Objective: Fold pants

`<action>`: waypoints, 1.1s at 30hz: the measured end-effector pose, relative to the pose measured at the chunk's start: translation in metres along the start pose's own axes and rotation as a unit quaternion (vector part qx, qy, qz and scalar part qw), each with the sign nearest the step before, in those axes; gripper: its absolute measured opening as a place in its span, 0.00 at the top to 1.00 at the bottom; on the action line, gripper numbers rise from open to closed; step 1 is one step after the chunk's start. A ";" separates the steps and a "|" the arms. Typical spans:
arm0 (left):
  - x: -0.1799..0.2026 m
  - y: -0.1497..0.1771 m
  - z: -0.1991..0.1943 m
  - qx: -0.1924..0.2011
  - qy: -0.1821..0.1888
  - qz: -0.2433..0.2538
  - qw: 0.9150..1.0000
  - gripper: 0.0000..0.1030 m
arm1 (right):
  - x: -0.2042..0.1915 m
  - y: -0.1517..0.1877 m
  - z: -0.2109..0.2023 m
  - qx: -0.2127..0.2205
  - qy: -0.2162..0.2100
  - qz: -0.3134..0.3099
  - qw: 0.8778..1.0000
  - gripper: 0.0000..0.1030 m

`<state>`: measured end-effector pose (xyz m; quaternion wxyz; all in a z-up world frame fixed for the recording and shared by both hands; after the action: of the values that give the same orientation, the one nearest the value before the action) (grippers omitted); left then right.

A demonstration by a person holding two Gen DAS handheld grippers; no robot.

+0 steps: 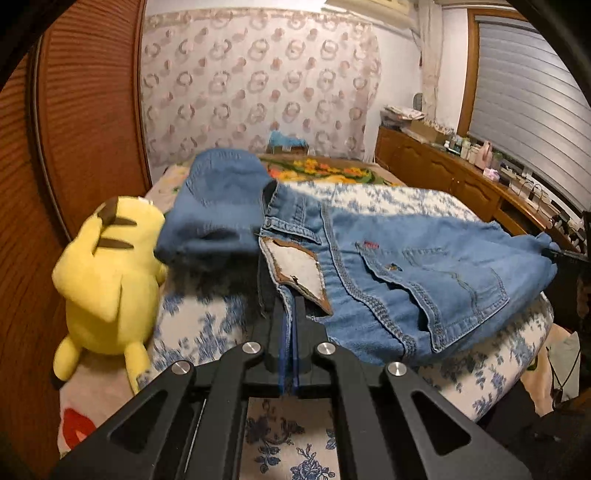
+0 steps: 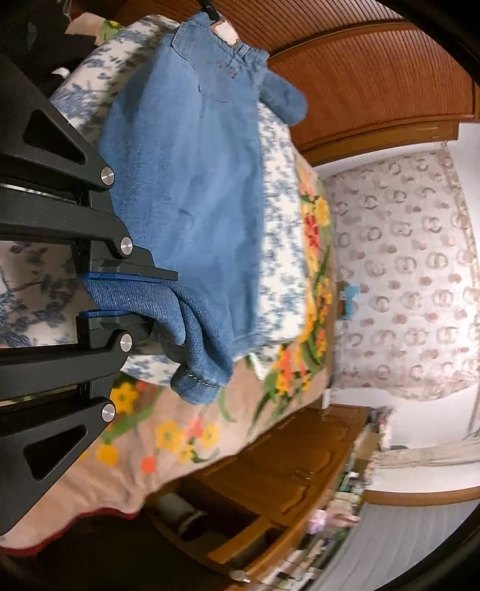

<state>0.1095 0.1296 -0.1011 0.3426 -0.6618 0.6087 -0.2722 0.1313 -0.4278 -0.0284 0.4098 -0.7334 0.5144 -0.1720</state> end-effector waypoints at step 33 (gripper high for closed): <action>0.124 -0.019 0.005 0.013 0.091 0.037 0.995 0.19 | 0.030 0.021 0.015 -0.018 0.013 0.088 0.996 0.53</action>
<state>0.1385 0.0074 -0.0963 0.3041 -0.6068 0.6576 -0.3270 0.1412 -0.4511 -0.0591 0.4031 -0.6904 0.5853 -0.1353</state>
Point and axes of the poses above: each gripper's, at about its wrist camera, not at the fingertips, and z roughly the way its jaws point, x to its right, y to its underside, the point moved 7 cm from there along z, roughly the way its jaws point, and after that the axes turned 13 degrees about -y, right-handed, at the moved point
